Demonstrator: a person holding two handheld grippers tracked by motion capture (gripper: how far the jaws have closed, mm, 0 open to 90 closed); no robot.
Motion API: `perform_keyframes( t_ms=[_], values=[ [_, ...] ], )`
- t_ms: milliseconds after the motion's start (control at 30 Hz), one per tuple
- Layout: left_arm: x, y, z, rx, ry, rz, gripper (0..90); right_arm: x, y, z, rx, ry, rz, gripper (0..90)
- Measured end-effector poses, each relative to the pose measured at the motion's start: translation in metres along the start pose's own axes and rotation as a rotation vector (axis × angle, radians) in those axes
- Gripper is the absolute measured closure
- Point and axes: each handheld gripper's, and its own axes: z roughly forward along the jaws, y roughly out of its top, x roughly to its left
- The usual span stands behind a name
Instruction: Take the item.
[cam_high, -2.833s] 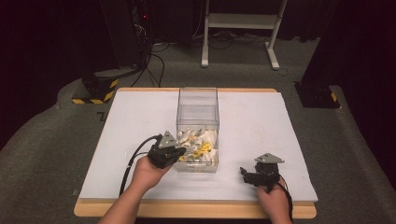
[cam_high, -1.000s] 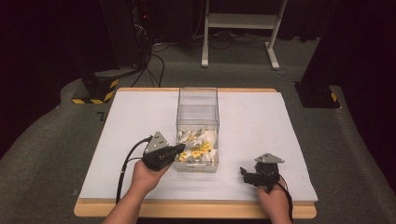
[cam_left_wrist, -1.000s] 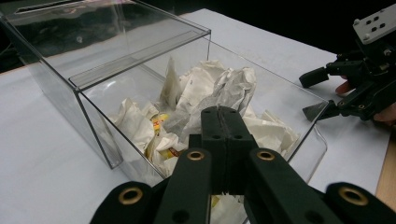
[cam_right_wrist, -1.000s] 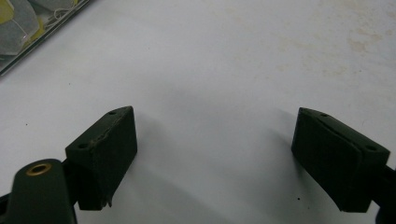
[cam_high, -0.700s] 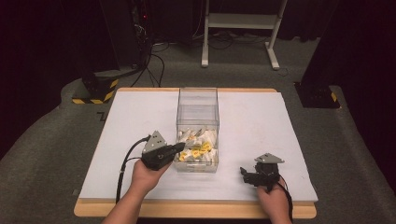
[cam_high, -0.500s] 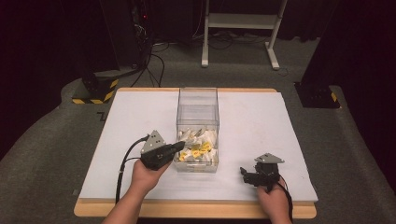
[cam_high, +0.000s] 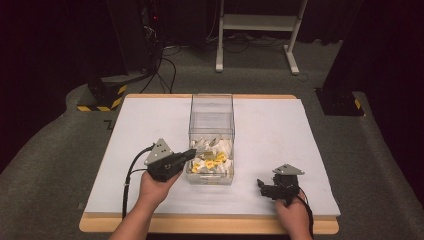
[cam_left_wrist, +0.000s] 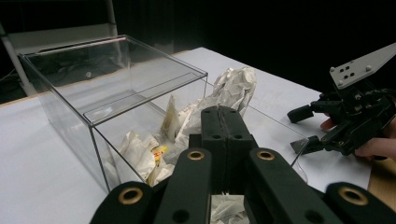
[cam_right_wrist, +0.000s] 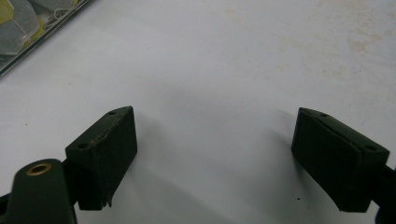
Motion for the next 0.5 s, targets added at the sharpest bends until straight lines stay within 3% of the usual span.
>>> perform_keyframes(
  t_ms=[500],
  values=[
    [0.0019,-0.0004,-0.0092,-0.022,0.007,-0.005,89.7,0.0000,0.0000,0.0000,0.000,0.000,0.000,14.2]
  ],
)
